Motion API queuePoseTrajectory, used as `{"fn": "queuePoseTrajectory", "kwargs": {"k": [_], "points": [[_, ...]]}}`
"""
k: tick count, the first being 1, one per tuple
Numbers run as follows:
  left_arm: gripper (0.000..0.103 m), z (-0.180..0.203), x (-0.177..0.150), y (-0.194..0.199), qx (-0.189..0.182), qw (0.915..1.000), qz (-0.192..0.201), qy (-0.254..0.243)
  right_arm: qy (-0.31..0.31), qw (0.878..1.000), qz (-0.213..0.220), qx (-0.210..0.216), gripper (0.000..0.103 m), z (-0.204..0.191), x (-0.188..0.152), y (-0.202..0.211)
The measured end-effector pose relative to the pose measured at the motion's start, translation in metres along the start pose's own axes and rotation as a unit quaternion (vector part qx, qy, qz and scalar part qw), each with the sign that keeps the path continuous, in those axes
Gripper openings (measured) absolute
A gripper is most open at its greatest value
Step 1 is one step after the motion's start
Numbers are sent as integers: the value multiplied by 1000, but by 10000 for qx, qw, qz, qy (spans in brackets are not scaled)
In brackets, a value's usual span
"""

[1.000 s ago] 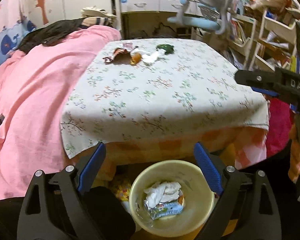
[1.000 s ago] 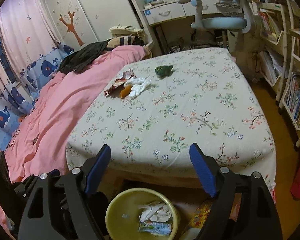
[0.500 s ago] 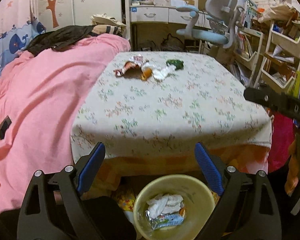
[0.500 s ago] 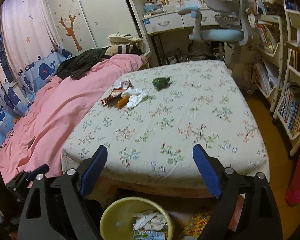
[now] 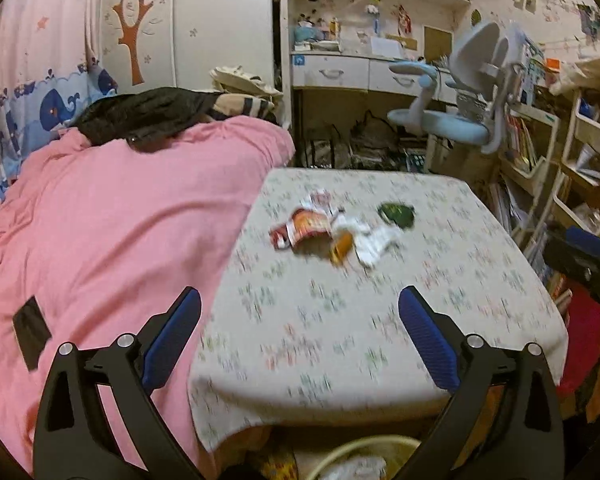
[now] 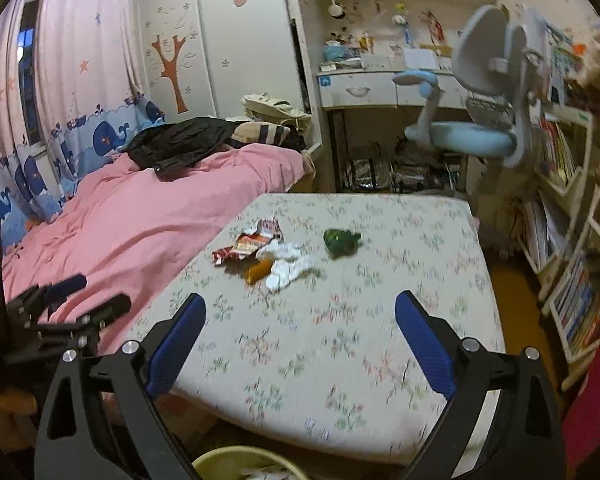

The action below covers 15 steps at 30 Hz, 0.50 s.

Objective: Collect trash
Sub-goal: 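Raise both tools from the bucket back toward the remaining tissues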

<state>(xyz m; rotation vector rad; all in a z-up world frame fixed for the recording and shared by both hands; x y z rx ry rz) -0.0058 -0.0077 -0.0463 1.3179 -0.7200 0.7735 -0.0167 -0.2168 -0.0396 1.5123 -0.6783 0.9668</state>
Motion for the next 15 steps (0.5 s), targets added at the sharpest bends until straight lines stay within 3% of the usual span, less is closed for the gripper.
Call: {"fn": "queuePoseTrajectory", "kwargs": {"k": [3,5,9,15], "points": [[95,-4,16,-16,63,9999,39,125,-107,9999,-109,-14,93,6,-2,-13],[95,-9,17,-30,122,9996,-5,259,-420,9981,-447,113,93,12,-10,-31],[95,-21,10,-53,197,9972,-493,527,-353,9974,-607,169,93,6,-13,-41],[95,-20,10,-50,108,9980,-347,519,-233,9958,-854,240,93,-3,-16,-51]]}}
Point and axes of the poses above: each gripper's, at about its wrist camera, not at the fingertips, and y roughly against the way its jaws point, z to its right, x to its top, the point moved 1 cm from there along -y, roughly the way its jaws point, and after that the axes turned 9 degrees about y, right-handed, at the moved point
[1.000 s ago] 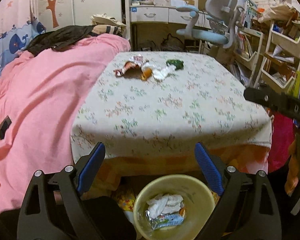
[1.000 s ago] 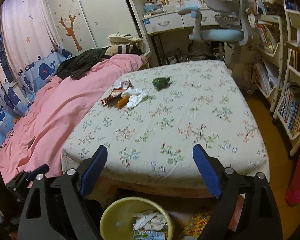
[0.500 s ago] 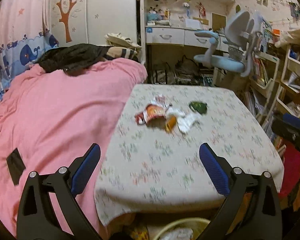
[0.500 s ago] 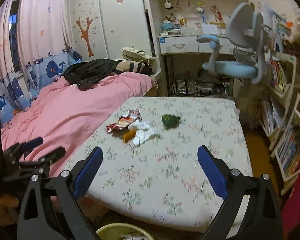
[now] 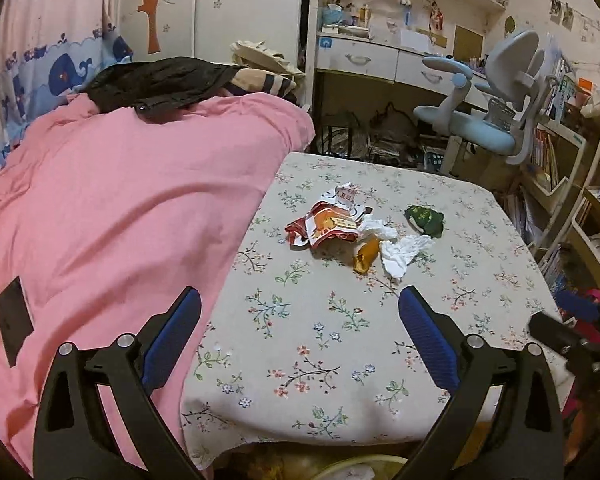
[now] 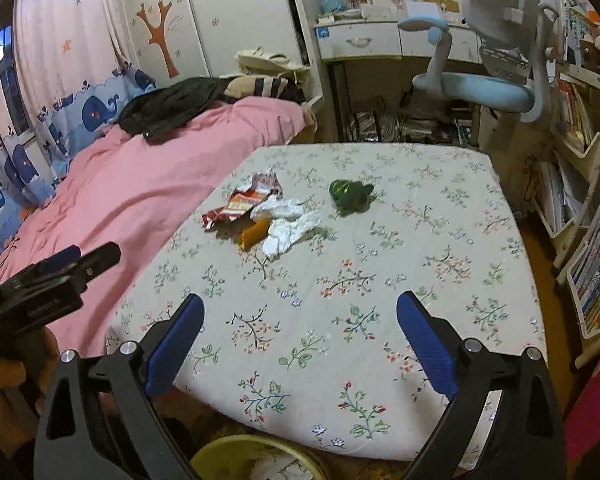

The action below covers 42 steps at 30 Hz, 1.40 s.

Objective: Collect trash
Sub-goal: 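Raise both tools from the bucket back toward the remaining tissues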

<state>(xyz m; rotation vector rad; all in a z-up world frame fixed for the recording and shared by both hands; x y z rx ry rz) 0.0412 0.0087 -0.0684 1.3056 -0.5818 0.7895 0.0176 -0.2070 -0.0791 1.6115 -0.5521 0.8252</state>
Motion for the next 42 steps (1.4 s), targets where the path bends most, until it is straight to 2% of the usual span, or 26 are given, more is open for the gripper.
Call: {"fn": "queuePoseTrajectory", "kwargs": {"k": [6,11,15,25,34,40,42], "points": [[95,0,-1,-1,-47,10000,-51,11,137,9999,-80,16,93,-8,0,-4],[95,-6,0,-1,10,9997,-84,223,210,9997,-138,17,93,-11,2,-12],[95,-13,1,-4,24,9990,-156,417,239,9993,-271,-12,93,-11,9,-29],[95,-14,6,-11,-1,9983,-276,519,410,9980,-468,-83,93,-15,37,-88],[96,-12,17,-23,-63,9973,-402,619,716,9946,-741,-127,93,-19,47,-136],[96,-13,24,-33,-64,9967,-479,654,741,9920,-1017,-109,82,-13,49,-166],[95,-15,27,-36,-38,9967,-493,640,749,9910,-1106,-84,72,-12,49,-171]]}}
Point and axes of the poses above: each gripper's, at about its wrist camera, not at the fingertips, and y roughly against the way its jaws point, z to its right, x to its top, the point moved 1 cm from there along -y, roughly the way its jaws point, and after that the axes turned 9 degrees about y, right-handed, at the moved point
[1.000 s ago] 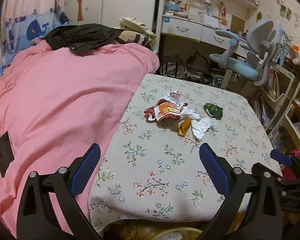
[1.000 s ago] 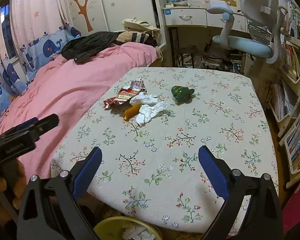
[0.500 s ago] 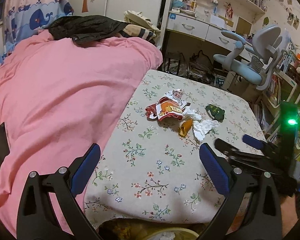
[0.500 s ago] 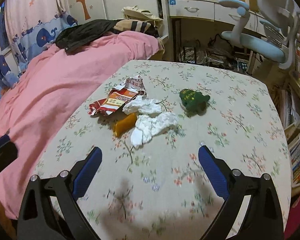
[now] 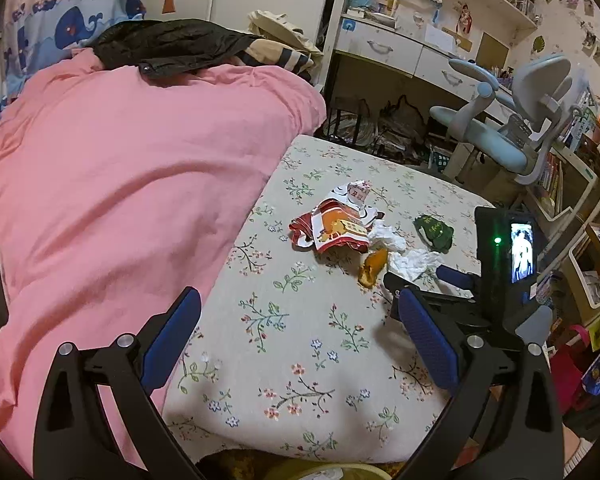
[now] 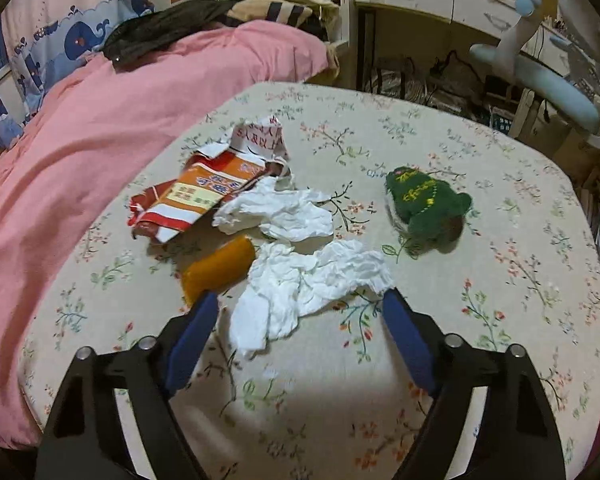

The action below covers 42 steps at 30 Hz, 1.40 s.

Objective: Collect trash
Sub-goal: 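Grasp a white tissue with the right tool while the left tool grasps the snack wrapper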

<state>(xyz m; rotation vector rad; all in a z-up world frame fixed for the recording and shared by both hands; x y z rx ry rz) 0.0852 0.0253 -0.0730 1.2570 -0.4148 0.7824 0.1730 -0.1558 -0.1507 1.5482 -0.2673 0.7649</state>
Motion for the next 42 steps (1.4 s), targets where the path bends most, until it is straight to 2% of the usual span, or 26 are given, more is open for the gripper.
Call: {"fn": "queuePoseTrajectory", "kwargs": {"k": [2,3,4,6,9,12,17,22,25,26,29,37,41,42], "points": [[95,0,3,-4,37,10000,-8,1,14,10000,-74,33,63,1,1,-4],[95,-1,4,-5,49,10000,-10,5,42,10000,-56,32,53,0,2,-3],[95,-1,5,-7,60,10000,-14,6,85,9999,-51,71,49,0,2,-2],[96,1,7,-13,61,10000,-73,-19,163,9998,-72,87,28,-1,2,-1],[95,4,11,-23,125,9998,-86,-161,175,9996,-123,178,18,1,1,2],[95,12,17,-35,97,9994,-131,-296,82,9994,-154,314,15,8,-5,10],[95,27,45,-71,40,9992,-58,-403,-24,9983,-186,544,14,20,-18,28],[95,37,63,-133,41,9981,-380,-477,76,9949,-399,923,14,23,-30,37],[95,41,72,-157,105,9971,-369,-651,171,9923,-598,1072,18,24,-31,32],[95,41,75,-165,88,9971,-401,-644,199,9918,-654,1080,23,24,-31,31],[95,40,81,-185,34,9972,-516,-548,202,9936,-573,947,58,28,-28,35],[94,49,73,-213,-159,9931,-776,-870,34,9963,-350,786,63,37,-23,31],[50,57,64,-215,-433,9882,-950,-1121,85,9962,-348,800,63,34,-23,24],[41,58,63,-213,-455,9877,-942,-1162,142,9959,-397,800,58,31,-23,22]]}}
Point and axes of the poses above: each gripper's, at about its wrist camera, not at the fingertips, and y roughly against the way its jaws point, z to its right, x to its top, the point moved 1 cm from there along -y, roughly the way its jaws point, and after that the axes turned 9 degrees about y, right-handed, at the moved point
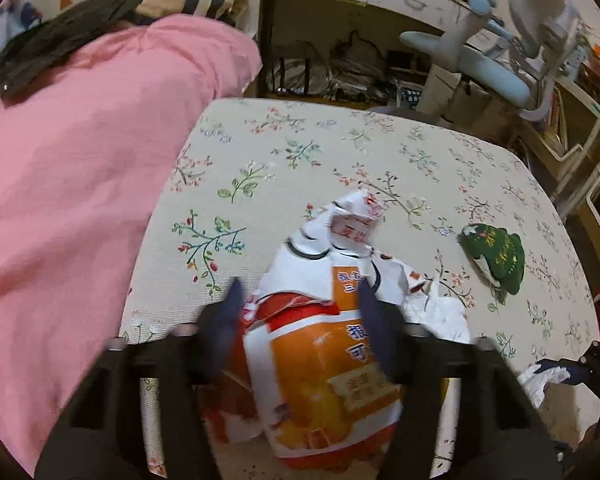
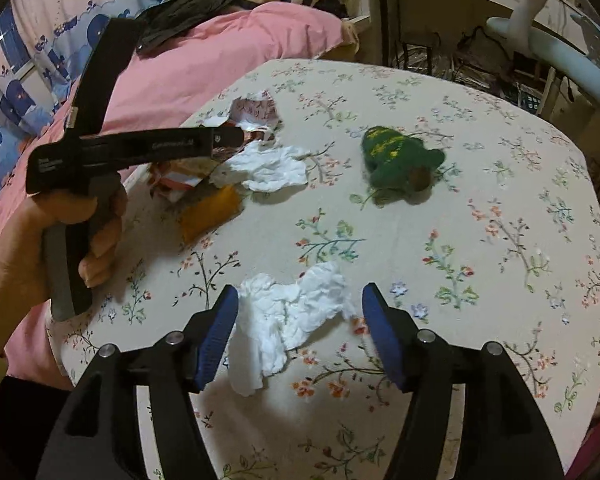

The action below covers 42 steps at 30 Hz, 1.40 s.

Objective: Collect trash
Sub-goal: 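Grasp a white tissue with the right tool while the left tool grasps the snack wrapper, then carry the tissue and wrapper to the yellow bucket and open the right tool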

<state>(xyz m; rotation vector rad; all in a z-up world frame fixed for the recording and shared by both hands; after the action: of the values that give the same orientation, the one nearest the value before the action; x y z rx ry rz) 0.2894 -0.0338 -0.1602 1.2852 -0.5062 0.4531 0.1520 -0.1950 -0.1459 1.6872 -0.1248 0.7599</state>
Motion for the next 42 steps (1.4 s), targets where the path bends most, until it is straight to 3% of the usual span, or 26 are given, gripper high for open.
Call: {"fn": "queuePoseTrajectory", "kwargs": {"k": [4,6,9,15,24,29,34,42], "points": [[23,-7,1,10,-75,9998,78,146,361,9992,-106,-107,36,-11,-3,0],[20,-14,3,20,-38,9995,183,253,350,9993,-127,-47,21,-13,-3,1],[19,-26,3,37,-42,9985,337,422,372,9992,-84,-86,14,-14,-4,6],[18,-40,-4,73,-188,9953,537,789,174,9998,96,-39,13,-11,-8,21],[18,-60,-30,122,-919,9811,654,1570,7,9993,377,86,13,-20,-15,42],[18,-60,-56,162,-1082,9762,808,1699,-295,9971,650,272,13,-18,-18,58],[18,-54,-83,192,-1031,9762,949,1654,-645,9926,969,355,13,-11,-23,79],[18,-33,-113,220,-699,9842,1102,1193,-1095,9836,1382,370,13,0,-39,111]]}}
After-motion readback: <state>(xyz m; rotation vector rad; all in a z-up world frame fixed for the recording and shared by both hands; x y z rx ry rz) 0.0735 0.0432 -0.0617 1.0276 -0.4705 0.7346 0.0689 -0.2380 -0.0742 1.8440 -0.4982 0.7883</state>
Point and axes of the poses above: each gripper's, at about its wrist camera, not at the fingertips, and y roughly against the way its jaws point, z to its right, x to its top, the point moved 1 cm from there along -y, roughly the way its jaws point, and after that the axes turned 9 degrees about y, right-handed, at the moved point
